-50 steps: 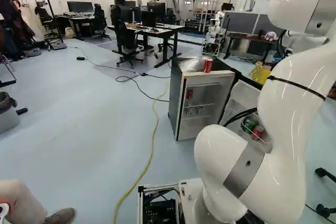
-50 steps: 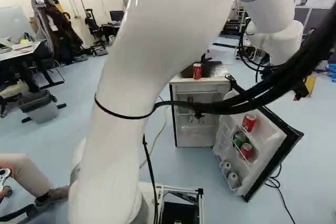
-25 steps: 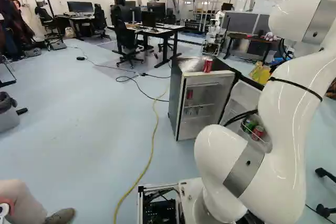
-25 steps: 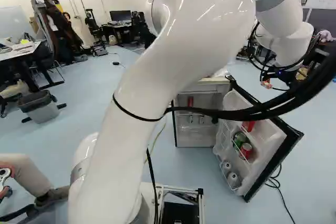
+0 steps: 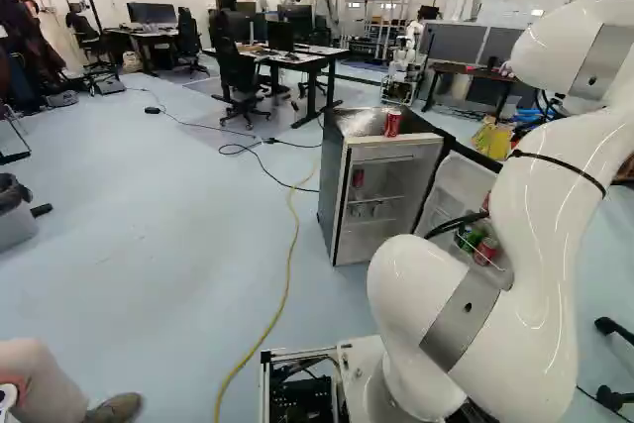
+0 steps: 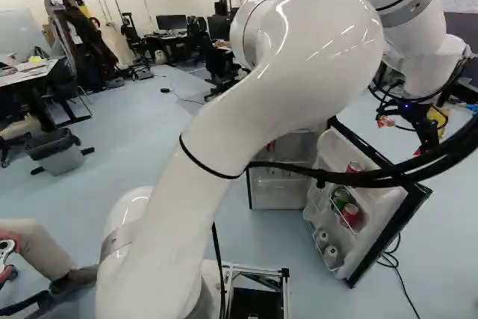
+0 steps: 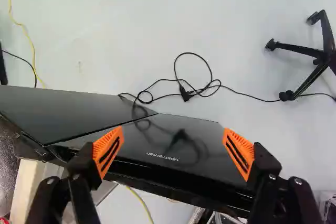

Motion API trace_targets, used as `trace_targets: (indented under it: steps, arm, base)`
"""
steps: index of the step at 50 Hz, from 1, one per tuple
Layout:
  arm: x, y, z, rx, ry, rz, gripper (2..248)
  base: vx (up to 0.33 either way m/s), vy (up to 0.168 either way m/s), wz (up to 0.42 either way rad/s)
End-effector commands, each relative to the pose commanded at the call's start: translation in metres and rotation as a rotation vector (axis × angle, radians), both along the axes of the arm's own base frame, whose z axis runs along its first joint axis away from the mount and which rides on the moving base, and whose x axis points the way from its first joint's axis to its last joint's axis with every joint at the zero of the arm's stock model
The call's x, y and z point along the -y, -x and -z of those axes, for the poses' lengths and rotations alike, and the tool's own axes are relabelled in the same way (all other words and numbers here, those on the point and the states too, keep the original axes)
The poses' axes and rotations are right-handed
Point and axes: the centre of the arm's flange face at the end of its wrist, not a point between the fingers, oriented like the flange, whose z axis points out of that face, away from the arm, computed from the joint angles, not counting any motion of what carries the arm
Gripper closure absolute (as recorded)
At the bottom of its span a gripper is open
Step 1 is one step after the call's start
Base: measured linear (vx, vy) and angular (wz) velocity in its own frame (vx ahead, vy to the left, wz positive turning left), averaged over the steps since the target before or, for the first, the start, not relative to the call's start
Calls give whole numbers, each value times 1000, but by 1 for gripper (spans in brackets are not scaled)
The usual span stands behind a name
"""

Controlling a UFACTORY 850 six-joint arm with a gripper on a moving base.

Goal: Grab a drink from the fridge

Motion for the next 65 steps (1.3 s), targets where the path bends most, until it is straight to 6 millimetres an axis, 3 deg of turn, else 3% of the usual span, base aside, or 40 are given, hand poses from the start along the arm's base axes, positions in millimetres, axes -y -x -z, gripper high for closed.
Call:
trace_targets:
  steps: [11,30,50,65]
  arm:
    - [16,1,6,2,-14,12,3]
    - [47,-1,34,4,-12,29,3]
    - [55,-3,62,-9,-34,31,3]
    - [56,0,66,-12,-39,35,3]
  base:
    - [0,0,0]
    - [0,0,0]
    - [0,0,0]
    - [0,0,0]
